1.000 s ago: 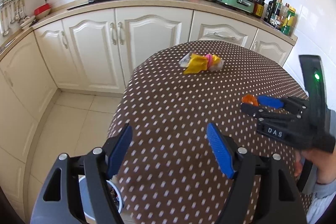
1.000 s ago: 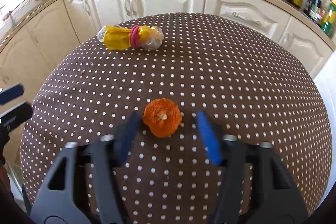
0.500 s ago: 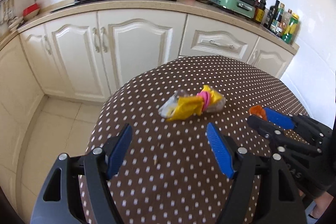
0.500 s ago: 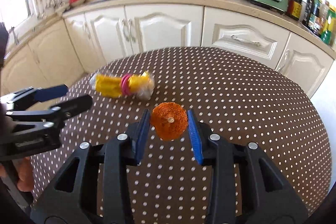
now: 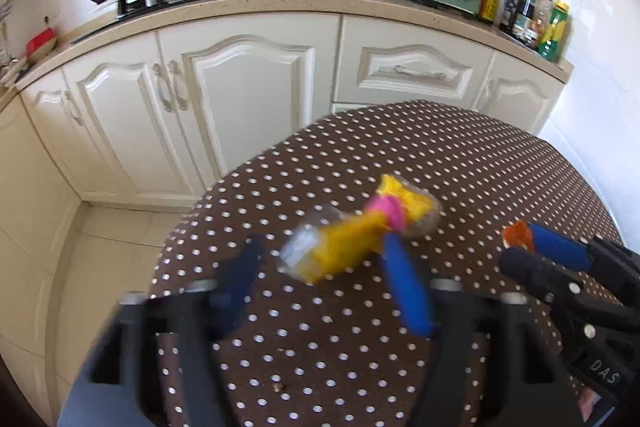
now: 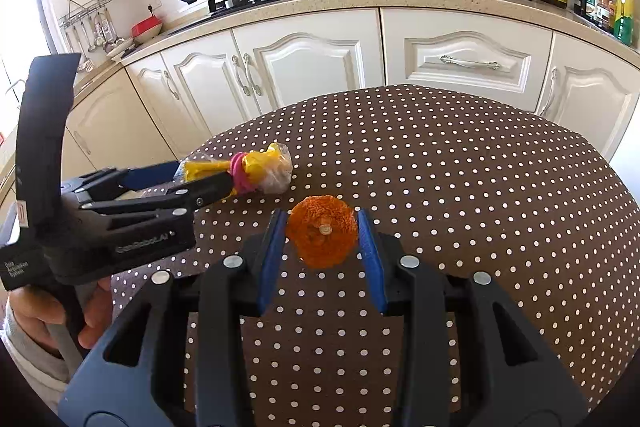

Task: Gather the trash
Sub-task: 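Grasp the yellow-pink wrapped packet with the left gripper while the right gripper grasps the orange peel, then carry the yellow packet and orange peel over the blue bin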

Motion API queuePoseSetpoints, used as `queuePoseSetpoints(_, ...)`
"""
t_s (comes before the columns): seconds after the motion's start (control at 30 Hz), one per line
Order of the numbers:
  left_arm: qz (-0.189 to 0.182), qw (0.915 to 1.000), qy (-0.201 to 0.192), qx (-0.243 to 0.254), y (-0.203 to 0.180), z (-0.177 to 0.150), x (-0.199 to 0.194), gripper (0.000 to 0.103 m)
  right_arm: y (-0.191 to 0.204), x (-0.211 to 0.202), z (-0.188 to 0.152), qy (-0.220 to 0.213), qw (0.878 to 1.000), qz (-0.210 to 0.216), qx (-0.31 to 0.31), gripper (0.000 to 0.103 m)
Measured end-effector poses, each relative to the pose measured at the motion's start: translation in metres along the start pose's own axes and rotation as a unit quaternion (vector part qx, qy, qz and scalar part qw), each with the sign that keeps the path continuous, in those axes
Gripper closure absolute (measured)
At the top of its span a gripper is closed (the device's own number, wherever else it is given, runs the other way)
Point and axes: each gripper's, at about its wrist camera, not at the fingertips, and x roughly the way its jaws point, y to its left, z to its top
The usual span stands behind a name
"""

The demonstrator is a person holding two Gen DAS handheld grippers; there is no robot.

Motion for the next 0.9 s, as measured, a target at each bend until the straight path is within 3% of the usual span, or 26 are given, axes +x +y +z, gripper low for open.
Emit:
queuePoseSetpoints(0.03,-0.003,1.0000,0.006,-0.003,0.000,0.000,0.001,0.081,0.000,0.000,-0.001,-0.001,1.000,0.002,0.000,0.067)
queuePoseSetpoints(0.1,-0.014,0.9998,0.014,-0.006,0.001,-0.003,0.000,0.095,0.000,0.000,-0.002,0.000,1.000,0.003,0.000,0.067)
queuePoseSetpoints(0.13,-0.010,0.9998,0.014,-0.007,0.001,-0.004,-0.001,0.097,0.001,-0.001,-0.003,0.001,1.000,0.004,-0.001,0.067)
queuePoseSetpoints(0.53,-0.026,0.9997,-0.001,0.002,-0.001,-0.034,-0.054,0.102,0.025,-0.014,-0.010,-0.002,1.000,0.010,-0.021,0.067)
queuePoseSetpoints(0.9,-0.046,0.9984,-0.027,-0.018,0.024,-0.102,-0.122,0.103,0.072,-0.048,-0.036,0.001,0.998,0.038,-0.048,0.067)
